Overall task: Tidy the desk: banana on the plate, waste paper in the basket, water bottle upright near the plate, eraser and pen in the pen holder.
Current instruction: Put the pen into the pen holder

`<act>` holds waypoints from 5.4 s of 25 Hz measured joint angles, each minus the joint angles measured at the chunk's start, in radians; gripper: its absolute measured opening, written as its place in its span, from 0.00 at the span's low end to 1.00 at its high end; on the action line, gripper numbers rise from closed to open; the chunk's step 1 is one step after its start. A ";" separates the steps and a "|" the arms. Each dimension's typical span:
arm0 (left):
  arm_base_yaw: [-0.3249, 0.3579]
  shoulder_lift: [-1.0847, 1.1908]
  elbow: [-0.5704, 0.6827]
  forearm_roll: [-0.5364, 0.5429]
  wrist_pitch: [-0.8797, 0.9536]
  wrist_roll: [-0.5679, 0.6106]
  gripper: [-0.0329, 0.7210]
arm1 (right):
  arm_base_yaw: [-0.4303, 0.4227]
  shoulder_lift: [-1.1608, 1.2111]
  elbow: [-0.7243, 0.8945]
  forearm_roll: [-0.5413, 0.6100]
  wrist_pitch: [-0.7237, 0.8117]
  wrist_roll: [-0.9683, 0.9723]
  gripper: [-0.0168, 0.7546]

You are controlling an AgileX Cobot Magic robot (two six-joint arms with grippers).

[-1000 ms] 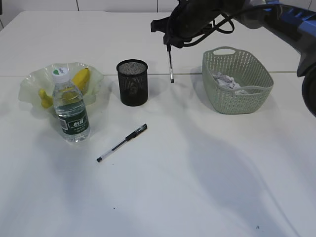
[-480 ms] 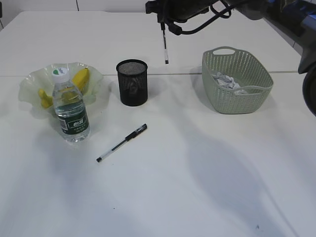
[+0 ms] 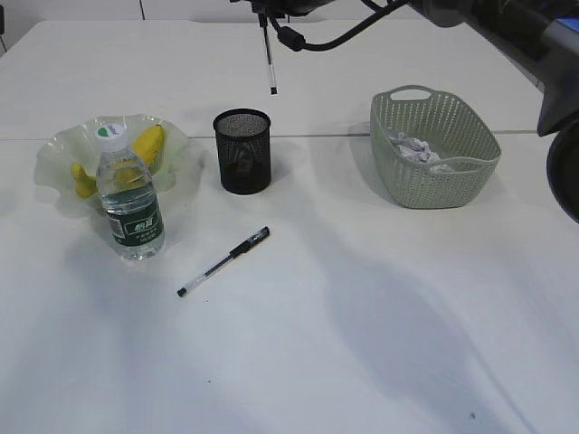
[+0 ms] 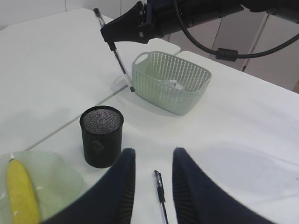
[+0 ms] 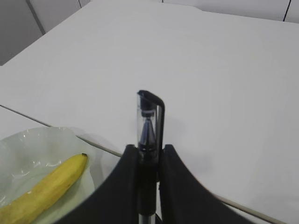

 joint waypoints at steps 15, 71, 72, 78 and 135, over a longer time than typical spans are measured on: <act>0.000 0.000 0.000 0.002 0.000 0.000 0.28 | 0.044 0.000 0.000 0.000 -0.005 -0.049 0.10; 0.000 0.000 0.000 -0.033 0.000 0.000 0.28 | 0.082 -0.298 0.000 -0.035 -0.139 -0.198 0.10; 0.000 0.000 0.000 -0.033 0.000 0.000 0.28 | 0.082 -0.298 0.000 -0.035 -0.143 -0.198 0.10; 0.000 0.000 0.000 -0.033 0.000 -0.002 0.28 | 0.082 -0.298 0.000 -0.007 -0.139 -0.198 0.10; 0.000 0.000 0.000 0.004 0.000 -0.021 0.28 | 0.089 -0.308 0.943 -0.043 -1.088 -0.051 0.10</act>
